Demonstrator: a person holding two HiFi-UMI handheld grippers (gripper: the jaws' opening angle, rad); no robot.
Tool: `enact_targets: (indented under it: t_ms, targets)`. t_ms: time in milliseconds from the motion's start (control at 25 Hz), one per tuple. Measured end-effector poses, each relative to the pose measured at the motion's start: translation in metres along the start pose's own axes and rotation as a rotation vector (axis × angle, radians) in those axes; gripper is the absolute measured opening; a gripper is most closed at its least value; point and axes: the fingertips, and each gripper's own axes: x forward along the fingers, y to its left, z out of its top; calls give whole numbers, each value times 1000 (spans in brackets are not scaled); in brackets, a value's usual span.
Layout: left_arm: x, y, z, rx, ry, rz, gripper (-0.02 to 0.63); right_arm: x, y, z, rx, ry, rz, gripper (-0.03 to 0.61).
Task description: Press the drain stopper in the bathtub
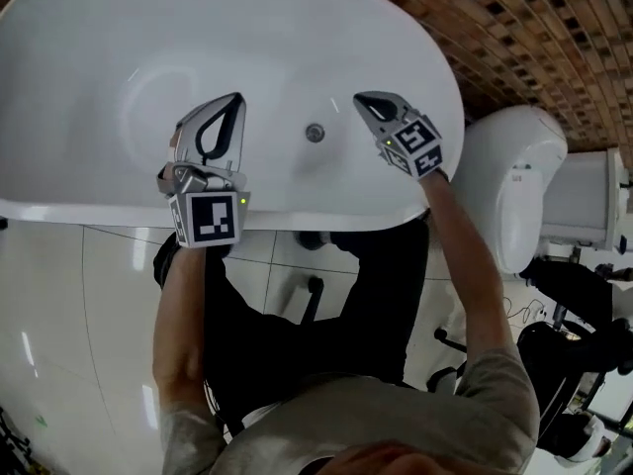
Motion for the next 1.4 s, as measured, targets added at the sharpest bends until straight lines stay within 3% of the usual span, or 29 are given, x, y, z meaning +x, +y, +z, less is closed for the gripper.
enact_targets:
  t_ms: [80,200,320,480,680,800,1080,1400]
  targets:
    - [-17,20,30,34,-59,70,9,-90,13,70,-6,-194,-54,2]
    - [-40,44,94,13,-152,138,9,-209,32,136,-69,-385,-154,2]
    - [-65,32,150,24,-189,65,9,-294,65,166,-133,-487,-240,1]
    - [-118,10,227,40,-266,-14,9,-376,115,200,-187,-605,-283,2]
    - [-189,-3,321,69,-412,-64,9,-453,170,240,-258,-790,-360,1]
    - [-241,-22,370,58,-506,-75,9,-502,206,257,-286,-885,-364,2]
    - [-324,-40,431,164,-631,-99,9,-582,280,293,-462,-1054,-370,1]
    - [-354,-49,463,107,-728,-190,9,-623,311,304,-604,-1115,-418,1]
